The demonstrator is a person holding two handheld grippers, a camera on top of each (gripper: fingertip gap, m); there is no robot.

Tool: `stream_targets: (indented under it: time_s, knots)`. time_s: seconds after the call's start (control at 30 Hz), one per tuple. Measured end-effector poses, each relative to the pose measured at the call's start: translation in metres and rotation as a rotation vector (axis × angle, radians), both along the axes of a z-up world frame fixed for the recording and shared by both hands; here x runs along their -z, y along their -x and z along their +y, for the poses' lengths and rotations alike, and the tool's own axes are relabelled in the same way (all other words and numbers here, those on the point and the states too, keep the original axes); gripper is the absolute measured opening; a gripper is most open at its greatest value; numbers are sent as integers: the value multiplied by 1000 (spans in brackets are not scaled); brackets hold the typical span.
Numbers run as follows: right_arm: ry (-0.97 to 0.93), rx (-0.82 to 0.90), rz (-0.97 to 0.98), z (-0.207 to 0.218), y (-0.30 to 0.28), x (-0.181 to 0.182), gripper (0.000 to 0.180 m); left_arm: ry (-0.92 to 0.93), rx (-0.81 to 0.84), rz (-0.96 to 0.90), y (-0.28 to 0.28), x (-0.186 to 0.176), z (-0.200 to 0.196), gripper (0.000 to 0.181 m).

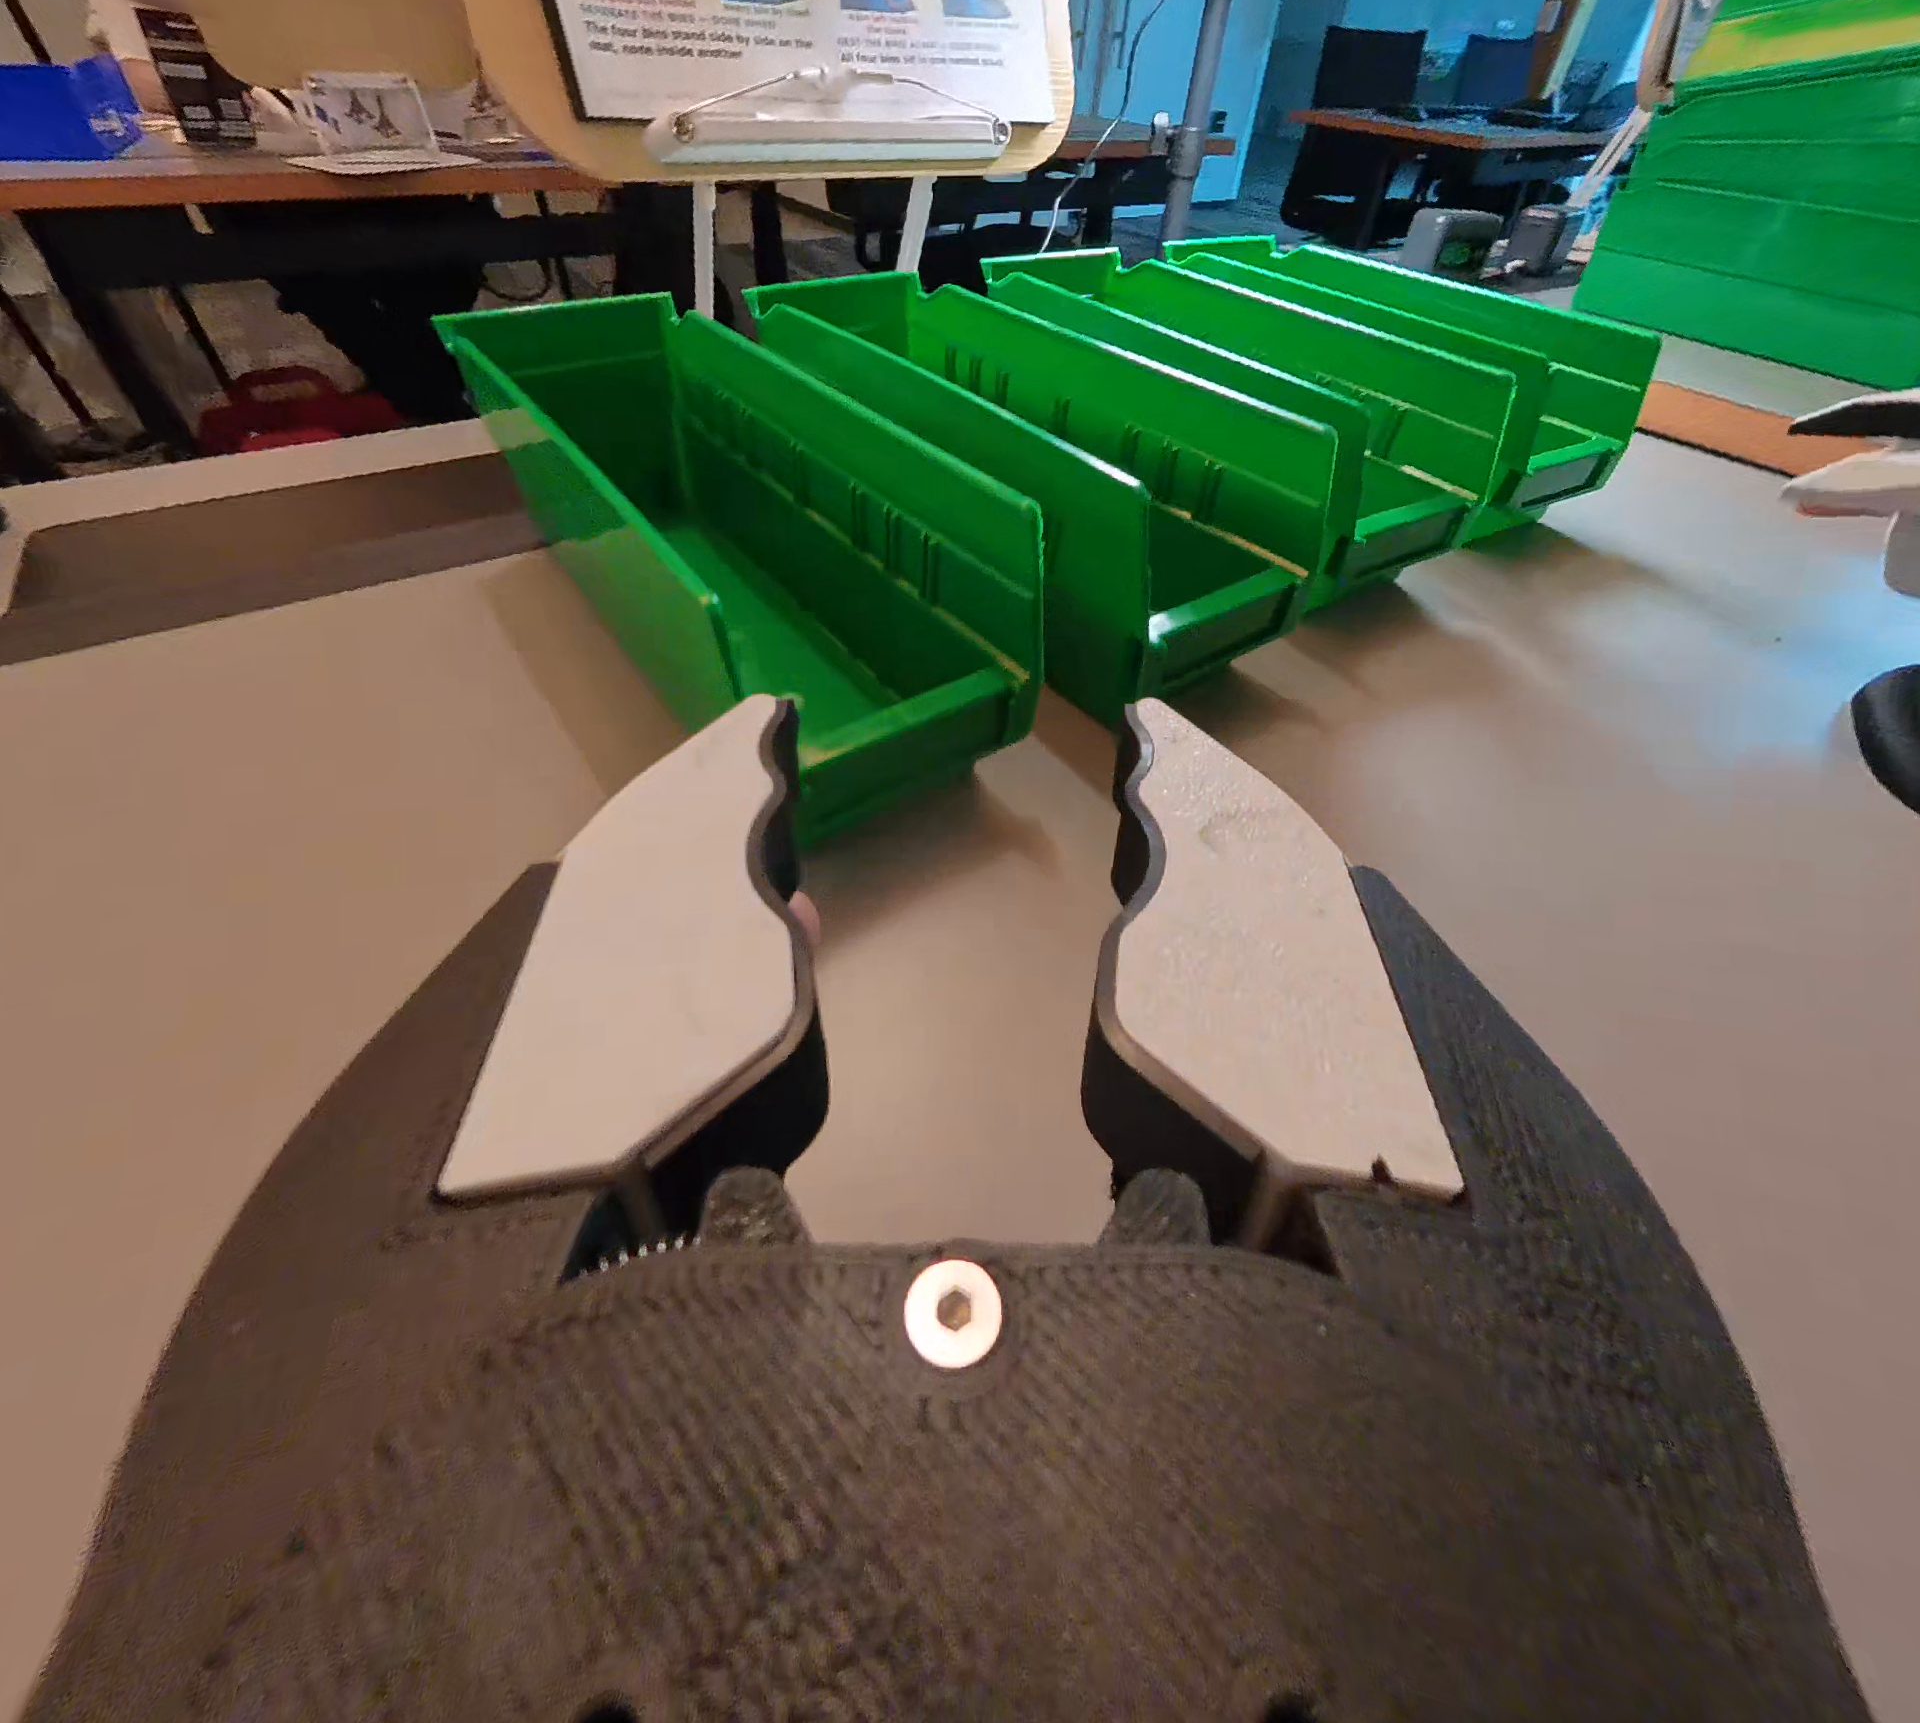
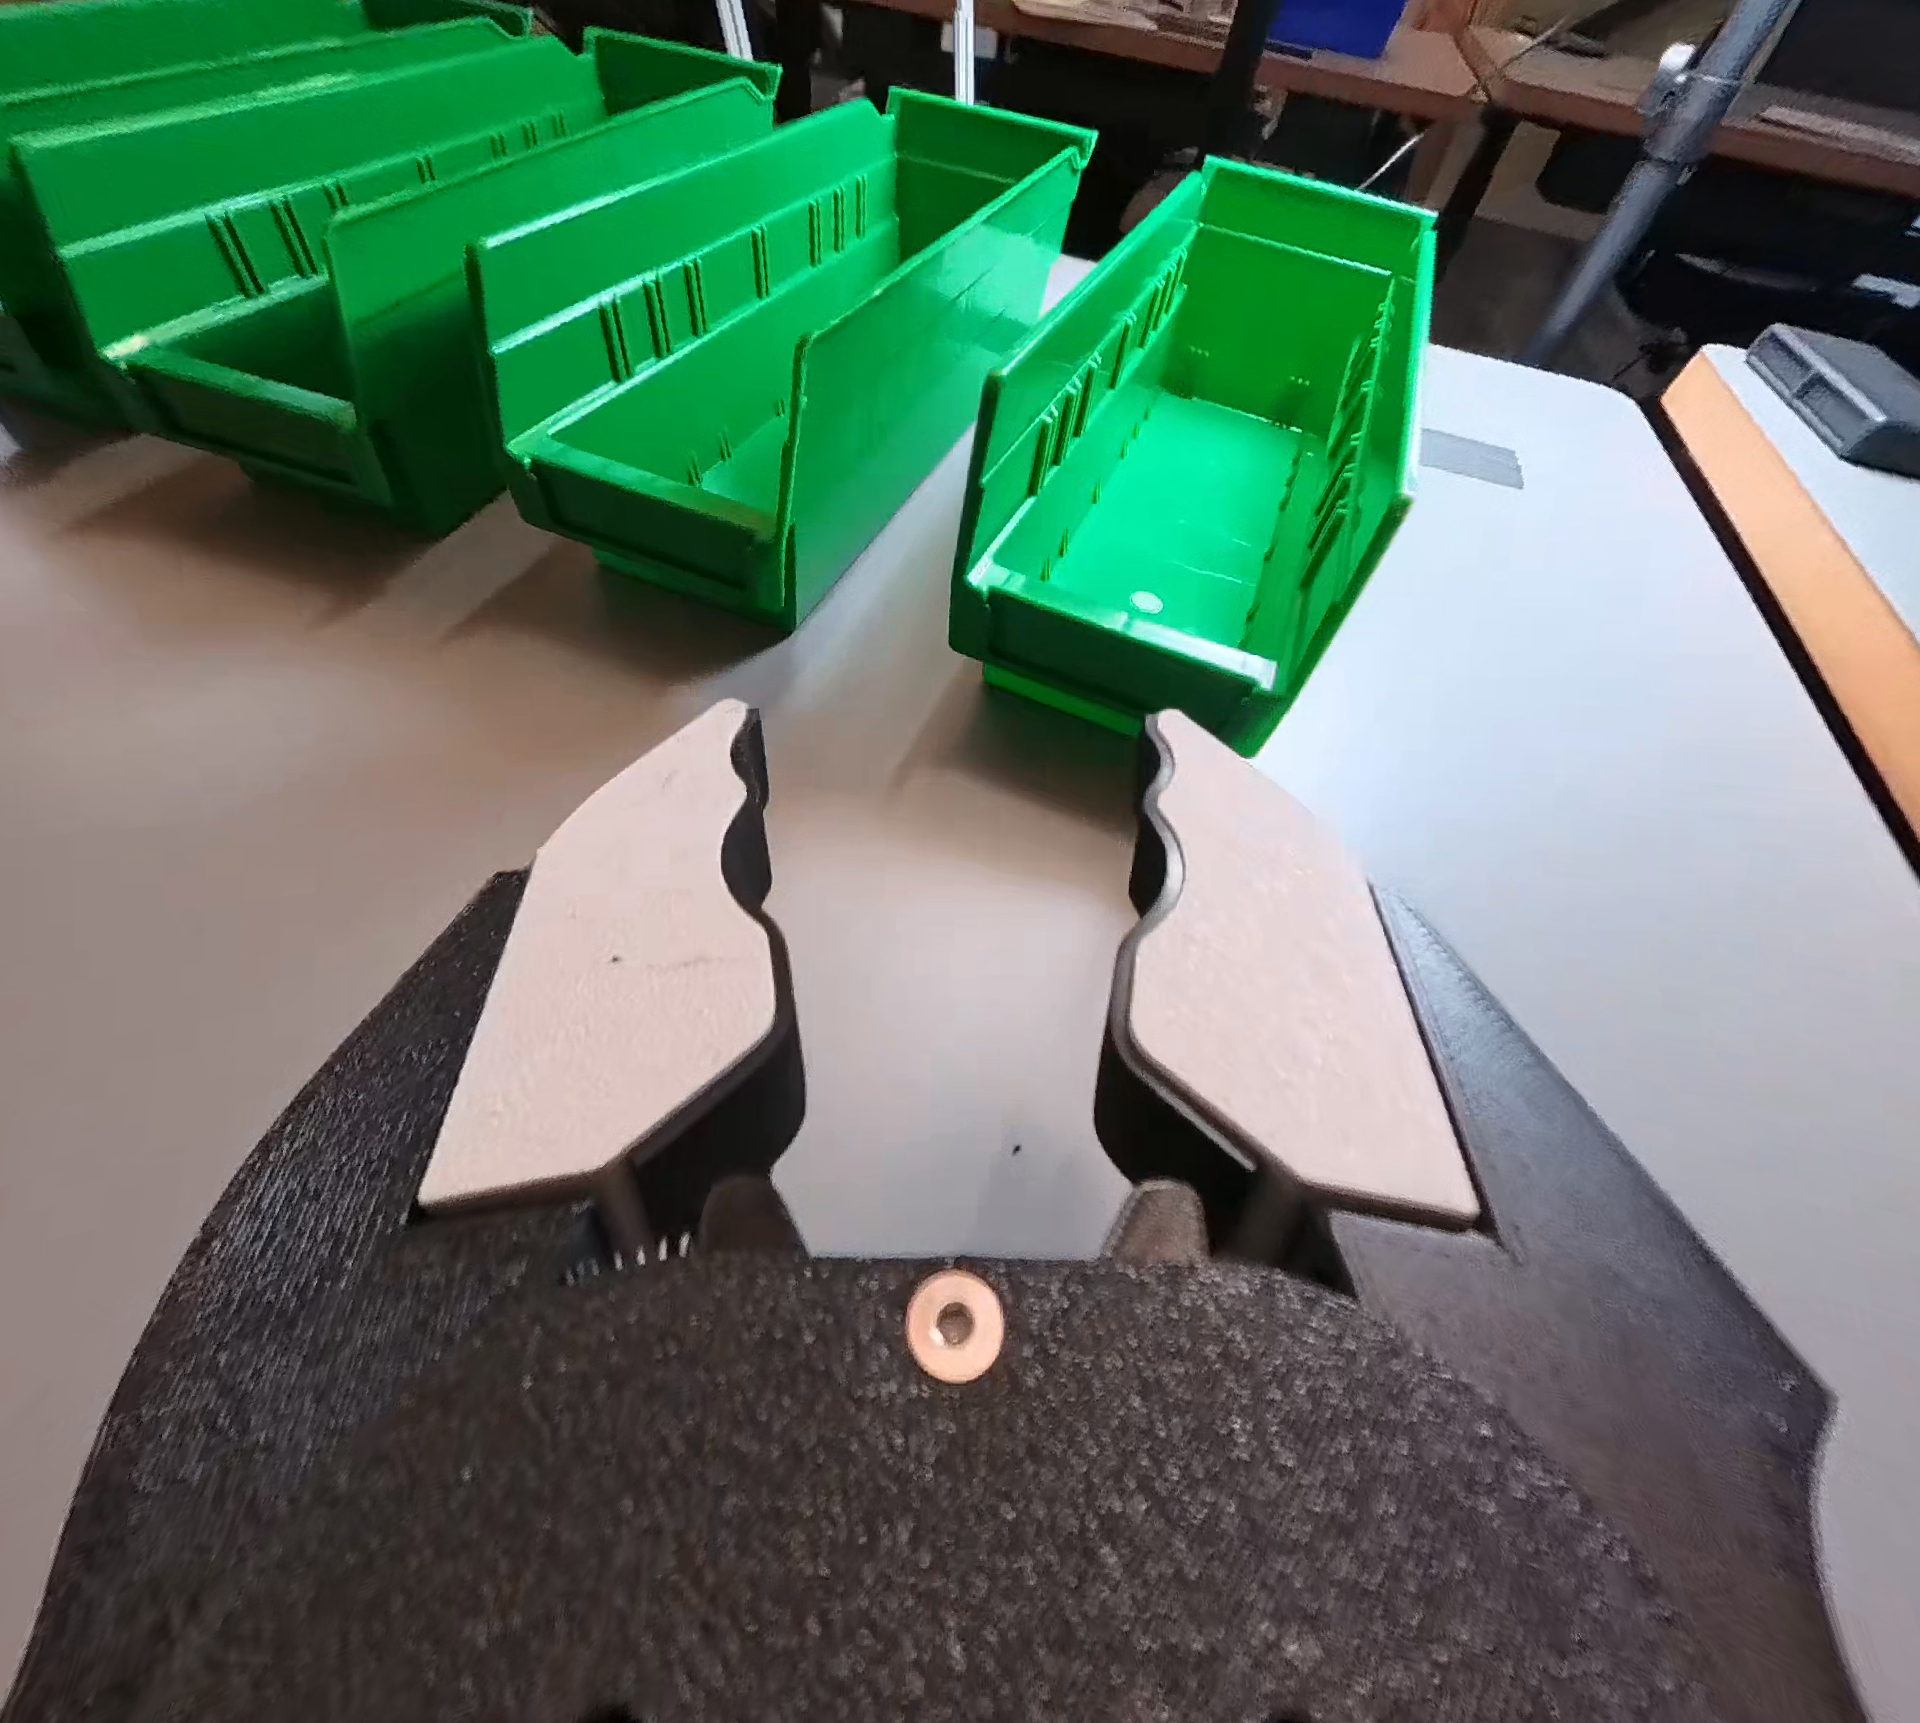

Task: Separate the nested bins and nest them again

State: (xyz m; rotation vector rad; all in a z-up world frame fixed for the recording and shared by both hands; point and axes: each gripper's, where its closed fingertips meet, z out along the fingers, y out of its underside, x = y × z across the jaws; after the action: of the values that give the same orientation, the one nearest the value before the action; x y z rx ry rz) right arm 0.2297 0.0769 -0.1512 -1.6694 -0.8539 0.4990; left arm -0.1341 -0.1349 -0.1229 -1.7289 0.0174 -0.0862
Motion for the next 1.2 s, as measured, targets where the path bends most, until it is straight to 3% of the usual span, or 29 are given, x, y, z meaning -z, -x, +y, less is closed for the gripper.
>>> stream_targets:
  time_s: [0.3, 0.73, 1.0, 1.2]
  knots:
    - [-47, 6, 32, 4, -1, -6, 69, 11, -38, 59, 13, 11, -7, 60]
    - [-56, 170, 0, 21, -23, -2, 76, 97, -180, 58, 40, 24, -9, 65]
    - [-46, 82, 25, 14, -16, -3, 73, 72, -102, 76, 27, 21, -8, 63]
    - [-64, -53, 159, 3, -11, -18, 69, -9, -27, 50, 14, 8, -9, 62]
